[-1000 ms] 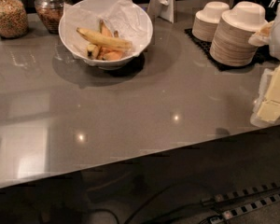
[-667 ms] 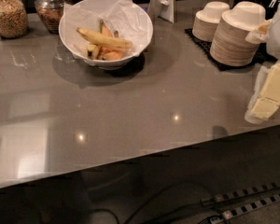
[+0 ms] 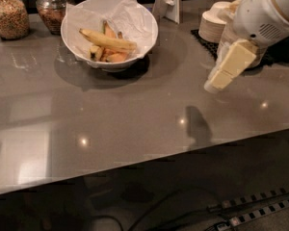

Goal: Pick banana from white bowl

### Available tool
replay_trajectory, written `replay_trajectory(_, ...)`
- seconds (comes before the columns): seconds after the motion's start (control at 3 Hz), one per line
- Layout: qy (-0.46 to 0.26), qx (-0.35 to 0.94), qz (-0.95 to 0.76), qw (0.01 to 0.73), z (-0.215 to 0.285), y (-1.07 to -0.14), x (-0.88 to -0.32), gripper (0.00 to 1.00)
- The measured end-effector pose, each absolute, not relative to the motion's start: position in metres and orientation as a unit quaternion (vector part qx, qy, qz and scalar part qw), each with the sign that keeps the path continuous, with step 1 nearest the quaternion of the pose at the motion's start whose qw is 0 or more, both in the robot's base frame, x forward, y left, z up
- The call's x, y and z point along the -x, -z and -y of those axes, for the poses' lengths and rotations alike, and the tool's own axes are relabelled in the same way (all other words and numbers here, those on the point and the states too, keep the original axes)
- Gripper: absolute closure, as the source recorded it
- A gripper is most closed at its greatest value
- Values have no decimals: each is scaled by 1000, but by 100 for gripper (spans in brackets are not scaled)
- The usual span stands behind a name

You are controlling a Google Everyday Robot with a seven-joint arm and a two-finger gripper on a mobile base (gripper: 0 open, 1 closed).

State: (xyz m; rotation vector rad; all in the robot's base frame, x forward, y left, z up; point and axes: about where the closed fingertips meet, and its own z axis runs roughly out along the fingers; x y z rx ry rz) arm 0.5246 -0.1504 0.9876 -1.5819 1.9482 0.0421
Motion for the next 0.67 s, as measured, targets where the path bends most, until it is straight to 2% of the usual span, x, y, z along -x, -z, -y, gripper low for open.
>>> replay_trajectory(0.67, -55, 637, -660, 395, 42, -1006, -631, 0)
